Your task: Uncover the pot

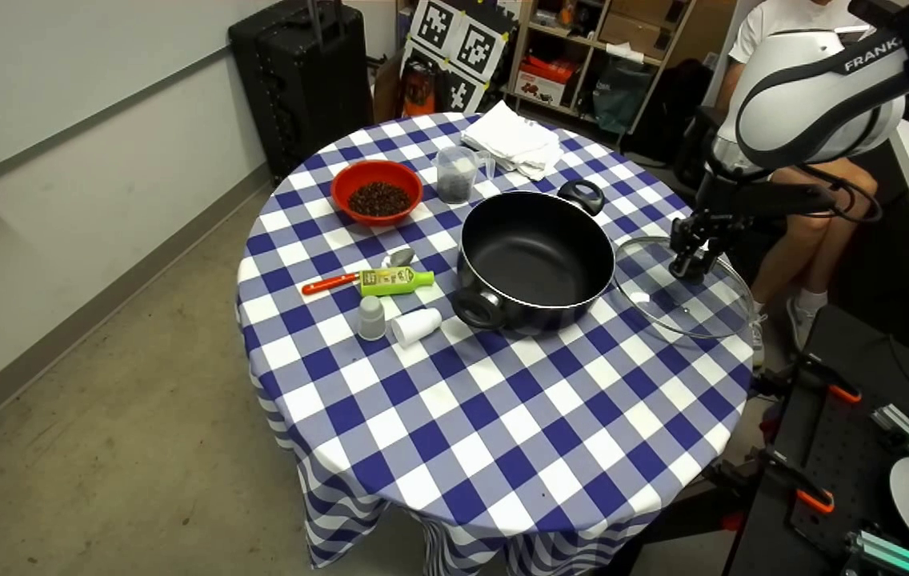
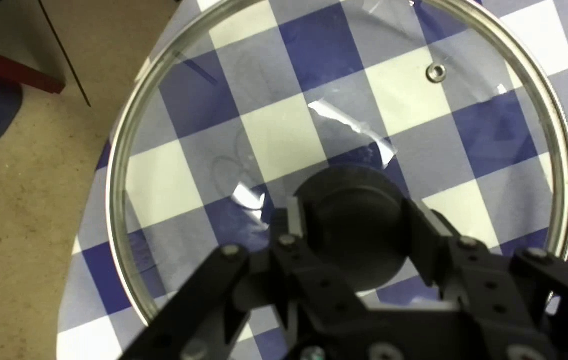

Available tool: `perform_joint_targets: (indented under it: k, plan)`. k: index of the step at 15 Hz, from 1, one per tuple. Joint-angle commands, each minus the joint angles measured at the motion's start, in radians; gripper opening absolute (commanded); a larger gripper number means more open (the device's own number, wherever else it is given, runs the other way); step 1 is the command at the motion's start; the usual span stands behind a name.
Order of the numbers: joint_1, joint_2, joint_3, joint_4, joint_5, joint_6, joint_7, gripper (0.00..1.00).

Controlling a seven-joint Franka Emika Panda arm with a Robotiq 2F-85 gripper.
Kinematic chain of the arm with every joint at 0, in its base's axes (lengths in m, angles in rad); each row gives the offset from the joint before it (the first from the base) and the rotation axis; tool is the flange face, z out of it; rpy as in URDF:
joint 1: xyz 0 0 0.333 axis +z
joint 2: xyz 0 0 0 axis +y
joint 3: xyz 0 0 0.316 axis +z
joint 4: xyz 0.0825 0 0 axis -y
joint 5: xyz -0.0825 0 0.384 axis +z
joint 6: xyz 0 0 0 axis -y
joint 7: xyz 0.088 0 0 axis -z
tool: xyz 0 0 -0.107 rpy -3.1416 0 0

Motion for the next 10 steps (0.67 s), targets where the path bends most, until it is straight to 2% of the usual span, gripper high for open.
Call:
perform_joint_targets:
  k: [1,4,10]
  plan:
    - [-0.021,0.032,0.002,0.052,0.056,-0.018,0.015,0.25]
    - [-0.038,0.047,-0.001,0.058,0.091,-0.012,0.020,0.25]
    - [-0.033,0.074,-0.016,0.064,0.075,-0.015,0.082,0.25]
